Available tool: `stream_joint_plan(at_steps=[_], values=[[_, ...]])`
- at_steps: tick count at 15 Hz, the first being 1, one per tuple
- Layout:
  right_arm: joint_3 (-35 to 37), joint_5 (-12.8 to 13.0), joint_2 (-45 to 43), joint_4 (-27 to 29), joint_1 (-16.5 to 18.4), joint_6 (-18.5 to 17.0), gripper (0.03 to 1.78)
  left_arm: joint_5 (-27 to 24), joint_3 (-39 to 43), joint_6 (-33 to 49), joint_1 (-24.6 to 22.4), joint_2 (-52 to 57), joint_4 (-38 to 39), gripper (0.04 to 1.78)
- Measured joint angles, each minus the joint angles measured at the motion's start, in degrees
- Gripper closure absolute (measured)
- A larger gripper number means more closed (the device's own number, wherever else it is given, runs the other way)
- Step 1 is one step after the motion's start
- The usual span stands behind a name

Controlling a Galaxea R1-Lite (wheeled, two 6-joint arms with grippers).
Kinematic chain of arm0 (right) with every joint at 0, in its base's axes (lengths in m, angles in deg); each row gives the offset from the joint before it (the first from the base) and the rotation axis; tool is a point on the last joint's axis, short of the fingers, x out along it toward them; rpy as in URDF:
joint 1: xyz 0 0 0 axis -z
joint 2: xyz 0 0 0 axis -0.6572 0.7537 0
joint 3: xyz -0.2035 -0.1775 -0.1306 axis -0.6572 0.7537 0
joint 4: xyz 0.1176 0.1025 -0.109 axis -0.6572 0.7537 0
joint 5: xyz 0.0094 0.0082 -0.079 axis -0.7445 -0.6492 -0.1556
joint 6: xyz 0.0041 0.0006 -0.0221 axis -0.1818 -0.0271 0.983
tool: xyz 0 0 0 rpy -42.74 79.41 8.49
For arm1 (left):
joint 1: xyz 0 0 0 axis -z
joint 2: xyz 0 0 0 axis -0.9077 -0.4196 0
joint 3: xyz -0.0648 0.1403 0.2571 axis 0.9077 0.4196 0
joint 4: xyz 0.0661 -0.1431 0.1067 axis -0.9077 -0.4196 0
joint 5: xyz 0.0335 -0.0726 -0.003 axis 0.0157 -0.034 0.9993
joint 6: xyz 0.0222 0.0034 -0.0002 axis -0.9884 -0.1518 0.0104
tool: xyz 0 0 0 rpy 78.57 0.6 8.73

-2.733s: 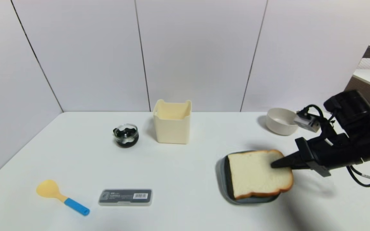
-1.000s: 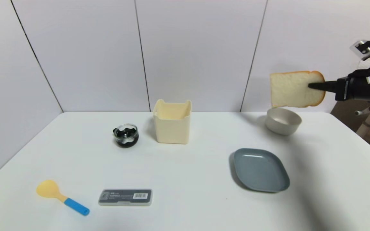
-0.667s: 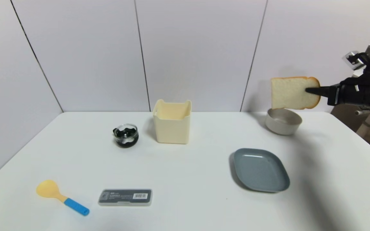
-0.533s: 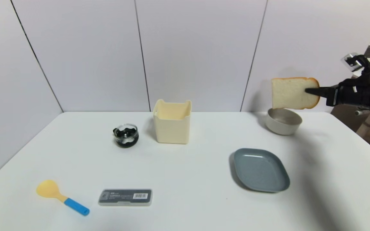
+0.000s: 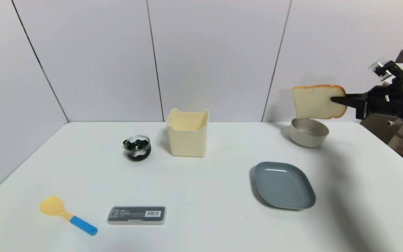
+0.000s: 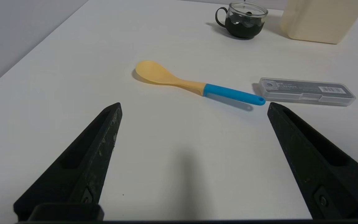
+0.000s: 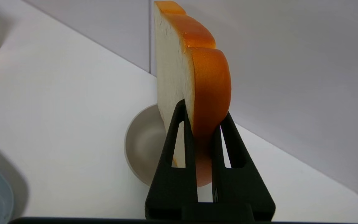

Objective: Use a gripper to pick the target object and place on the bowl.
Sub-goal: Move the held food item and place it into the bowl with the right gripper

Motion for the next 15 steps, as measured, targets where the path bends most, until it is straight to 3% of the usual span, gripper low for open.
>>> stream_joint_plan(at_steps=[3, 6, 8, 15], values=[[0.02, -3.34, -0.15, 4.62, 0.65, 10.19, 1.62, -0.01, 0.00, 0.05, 0.00, 0.00, 0.00, 0.13], [-0.05, -3.84, -0.23, 12.42, 1.19, 19.72, 1.62, 0.00, 0.00, 0.05, 0.00, 0.00, 0.00, 0.13], [-0.49, -3.84, 0.24, 14.76, 1.77, 24.64, 1.62, -0.01, 0.00, 0.05, 0.02, 0.00, 0.00, 0.13], [-4.57, -3.41, 3.17, 16.20, 2.62, 24.92, 1.62, 0.00, 0.00, 0.02, 0.02, 0.00, 0.00, 0.13]])
